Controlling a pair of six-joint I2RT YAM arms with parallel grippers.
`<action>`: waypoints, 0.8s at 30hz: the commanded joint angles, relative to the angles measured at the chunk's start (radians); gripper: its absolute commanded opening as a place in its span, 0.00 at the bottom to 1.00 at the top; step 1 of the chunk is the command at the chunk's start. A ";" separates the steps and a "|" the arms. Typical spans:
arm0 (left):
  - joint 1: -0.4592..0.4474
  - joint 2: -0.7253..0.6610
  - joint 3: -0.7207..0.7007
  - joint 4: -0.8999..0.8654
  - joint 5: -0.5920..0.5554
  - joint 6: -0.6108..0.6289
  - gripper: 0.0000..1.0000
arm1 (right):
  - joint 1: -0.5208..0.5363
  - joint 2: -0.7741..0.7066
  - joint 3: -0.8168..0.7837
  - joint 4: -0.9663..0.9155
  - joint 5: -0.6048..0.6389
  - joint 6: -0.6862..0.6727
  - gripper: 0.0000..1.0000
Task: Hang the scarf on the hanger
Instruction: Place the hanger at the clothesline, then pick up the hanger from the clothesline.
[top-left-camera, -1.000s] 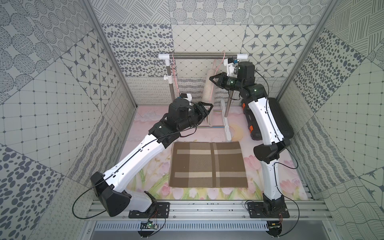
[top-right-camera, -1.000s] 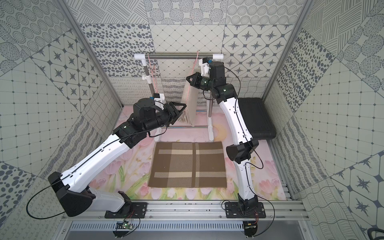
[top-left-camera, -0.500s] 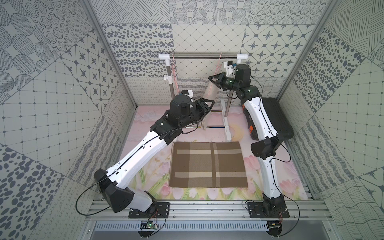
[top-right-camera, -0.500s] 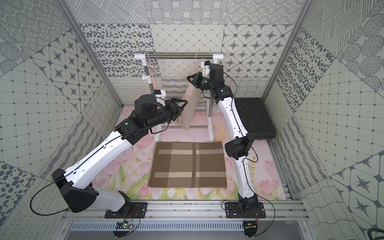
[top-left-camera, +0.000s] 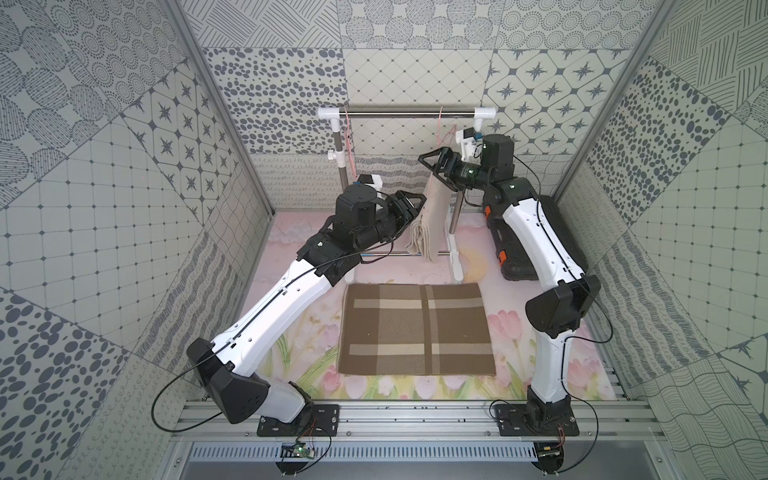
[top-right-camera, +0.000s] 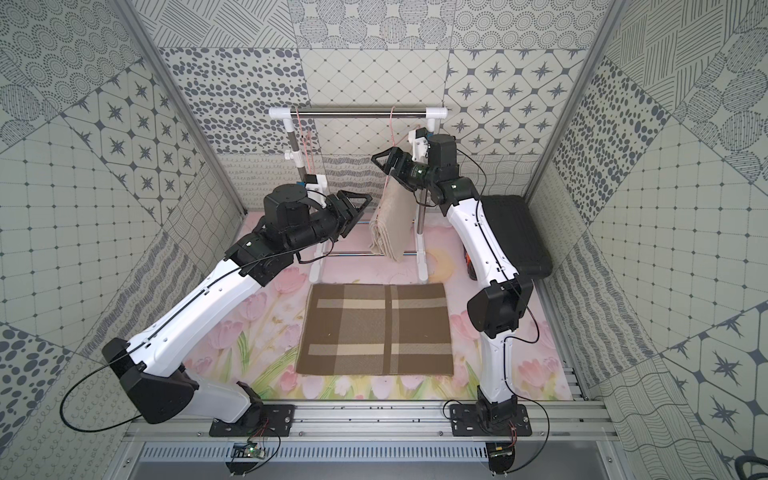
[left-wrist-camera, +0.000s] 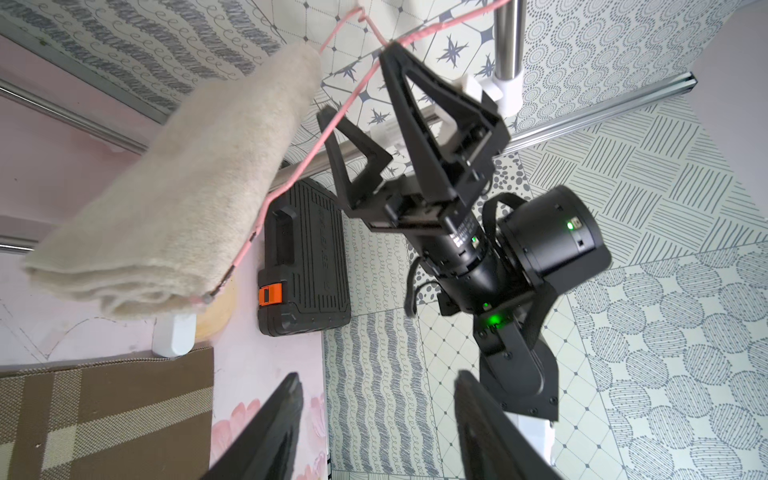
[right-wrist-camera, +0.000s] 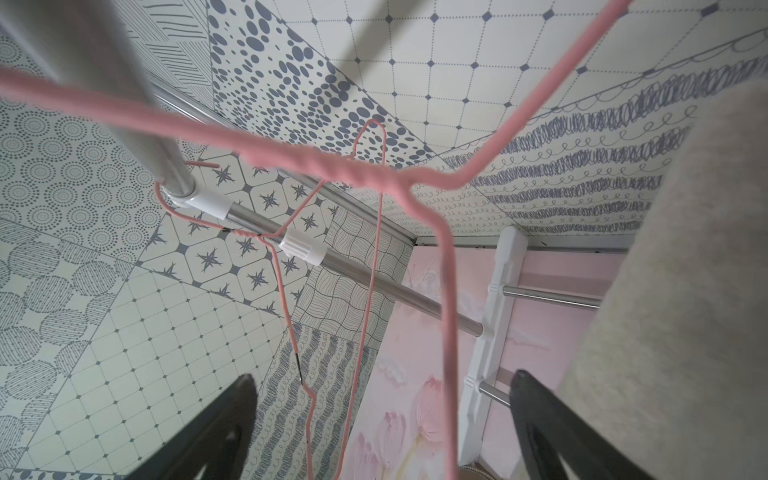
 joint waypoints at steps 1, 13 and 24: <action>0.051 -0.056 -0.011 -0.018 0.035 0.091 0.61 | 0.010 -0.153 -0.087 0.011 0.033 -0.114 0.97; 0.151 0.072 0.418 -0.485 -0.124 0.559 0.65 | 0.013 -0.634 -0.705 -0.080 0.173 -0.284 0.97; 0.187 0.313 0.529 -0.464 -0.481 0.787 0.68 | 0.006 -0.704 -0.799 -0.099 0.317 -0.343 0.97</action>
